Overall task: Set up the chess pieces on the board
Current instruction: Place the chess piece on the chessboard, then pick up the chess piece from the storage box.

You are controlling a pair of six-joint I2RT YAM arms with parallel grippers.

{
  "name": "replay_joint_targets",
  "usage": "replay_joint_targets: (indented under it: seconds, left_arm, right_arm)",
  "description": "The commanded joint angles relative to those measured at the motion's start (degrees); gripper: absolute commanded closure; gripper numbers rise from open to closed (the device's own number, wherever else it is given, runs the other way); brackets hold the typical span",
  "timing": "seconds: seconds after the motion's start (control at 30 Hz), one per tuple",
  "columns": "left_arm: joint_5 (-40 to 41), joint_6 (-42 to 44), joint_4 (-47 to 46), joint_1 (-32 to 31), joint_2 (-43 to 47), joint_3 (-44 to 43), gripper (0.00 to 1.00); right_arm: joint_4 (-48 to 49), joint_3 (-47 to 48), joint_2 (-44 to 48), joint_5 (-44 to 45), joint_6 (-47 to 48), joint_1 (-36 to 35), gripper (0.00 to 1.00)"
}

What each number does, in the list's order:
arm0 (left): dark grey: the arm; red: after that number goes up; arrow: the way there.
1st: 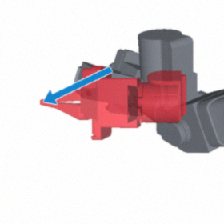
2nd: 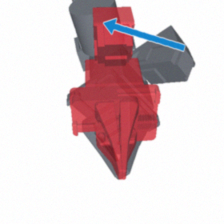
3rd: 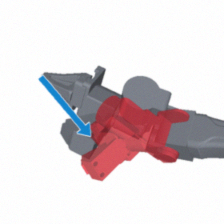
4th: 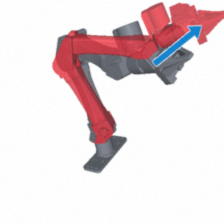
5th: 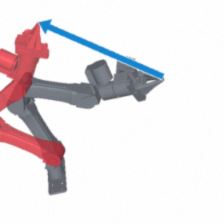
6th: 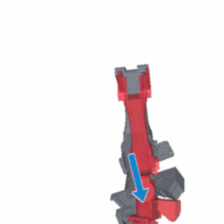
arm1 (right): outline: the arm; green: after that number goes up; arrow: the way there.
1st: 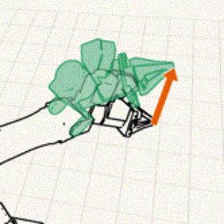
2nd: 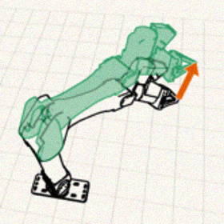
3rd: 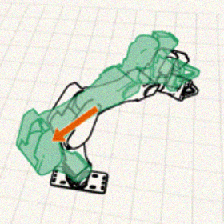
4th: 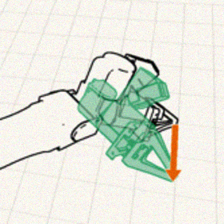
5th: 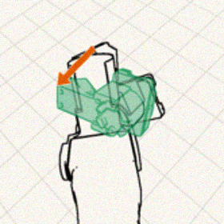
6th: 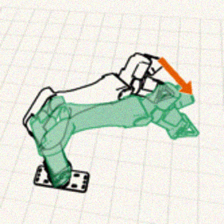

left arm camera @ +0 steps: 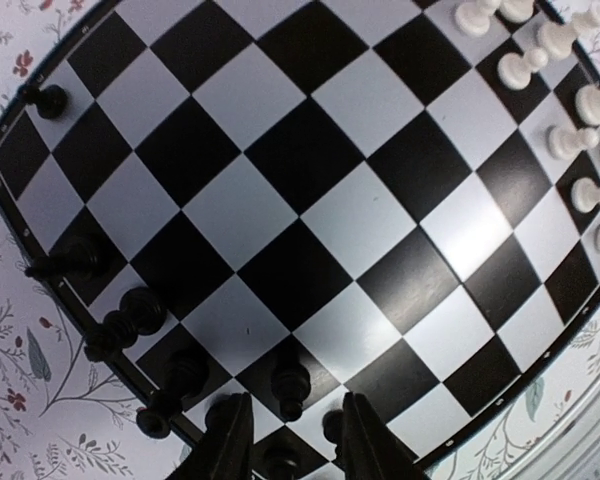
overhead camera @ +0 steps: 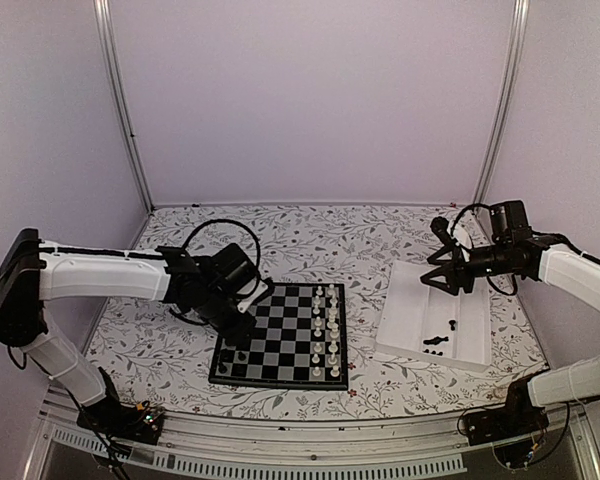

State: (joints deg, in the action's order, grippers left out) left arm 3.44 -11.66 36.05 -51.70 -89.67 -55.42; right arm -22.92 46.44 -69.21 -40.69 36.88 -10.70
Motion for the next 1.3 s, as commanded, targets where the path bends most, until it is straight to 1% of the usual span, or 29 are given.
replay_joint_targets:
  seconds: [0.0,0.1,0.23,0.3,0.4,0.5,0.67,1.07,1.17,1.27]
  left_arm:
    - [0.6,0.3,1.2,-0.8,1.9,-5.4,0.65]
    - [-0.8,1.4,-2.4,-2.7,1.3,-8.4,0.63]
    - [-3.0,3.0,-9.7,-4.1,-1.6,-12.3,0.63]
    - [-5.1,3.2,-13.7,-4.5,-3.3,-13.7,0.63]
    - [-7.4,2.8,-19.1,-4.8,-5.7,-14.7,0.63]
    - [-8.9,2.1,-22.6,-5.2,-7.4,-14.7,0.63]
    - [-10.7,1.8,-24.6,-5.7,-8.4,-13.9,0.64]
    - [-9.9,1.3,-25.6,-5.8,-7.4,-11.2,0.63]
    - [-9.9,1.4,-25.6,-5.8,-7.6,-11.5,0.63]
    - [-9.9,1.6,-25.8,-5.8,-7.7,-11.9,0.63]
  right_arm:
    - [-4.1,1.9,-0.8,3.0,2.5,0.1,0.39]
    - [-9.6,2.9,-3.6,8.1,7.0,0.1,0.41]
    - [-16.3,3.2,-8.2,16.2,13.5,-0.2,0.5]
    - [-18.6,2.8,-9.3,20.4,16.0,-0.9,0.53]
    - [-20.6,1.6,-9.6,25.0,18.7,-2.8,0.53]
    - [-20.9,-0.1,-9.8,28.8,19.8,-4.7,0.53]
    - [-20.5,-2.1,-10.9,32.0,20.1,-6.8,0.53]
    - [-17.0,-6.7,-13.9,37.4,20.6,-11.1,0.53]
    - [-16.9,-6.2,-14.8,36.8,20.3,-11.3,0.61]
    - [-17.4,-5.4,-15.6,36.8,20.2,-11.6,0.76]
